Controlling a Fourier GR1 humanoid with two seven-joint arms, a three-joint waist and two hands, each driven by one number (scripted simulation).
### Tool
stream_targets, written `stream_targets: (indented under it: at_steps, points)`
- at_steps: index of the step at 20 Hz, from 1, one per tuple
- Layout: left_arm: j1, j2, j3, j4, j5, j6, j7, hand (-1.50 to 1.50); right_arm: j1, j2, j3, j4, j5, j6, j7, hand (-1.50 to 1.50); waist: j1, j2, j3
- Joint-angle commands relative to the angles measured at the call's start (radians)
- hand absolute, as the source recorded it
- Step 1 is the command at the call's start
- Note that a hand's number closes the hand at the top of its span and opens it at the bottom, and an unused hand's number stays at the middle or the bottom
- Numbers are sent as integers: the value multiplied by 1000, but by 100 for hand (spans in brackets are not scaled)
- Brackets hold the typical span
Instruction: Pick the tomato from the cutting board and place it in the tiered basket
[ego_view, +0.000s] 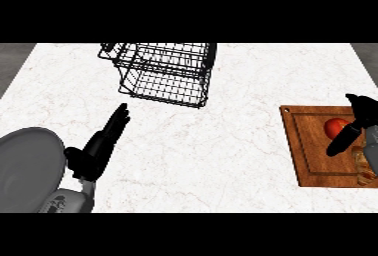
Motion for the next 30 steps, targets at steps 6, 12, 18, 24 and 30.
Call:
stream_targets:
  at_steps: [6, 12, 18, 24, 30]
  points:
    - [-37, -17, 71, 11, -13, -54, 33, 0, 72, 88, -60, 102, 112, -66, -100, -150, -1, 1, 0]
    - [19, -41, 94, -20, -57, -61, 20, 0, 73, 67, -137, 116, 148, -11, -180, -150, -1, 0, 0]
    - [-13, -95, 76, 52, -112, -67, -12, 0, 49, 140, -151, 160, 182, -46, -234, 150, -3, 0, 0]
    - [15, -105, 75, 2, -113, -70, -3, 0, -55, 141, -182, 315, 235, -194, -409, 150, 5, 2, 0]
    - [31, -84, 127, -37, -102, -119, 36, 0, -8, 157, -208, 289, 274, -211, -449, 150, 1, 0, 0]
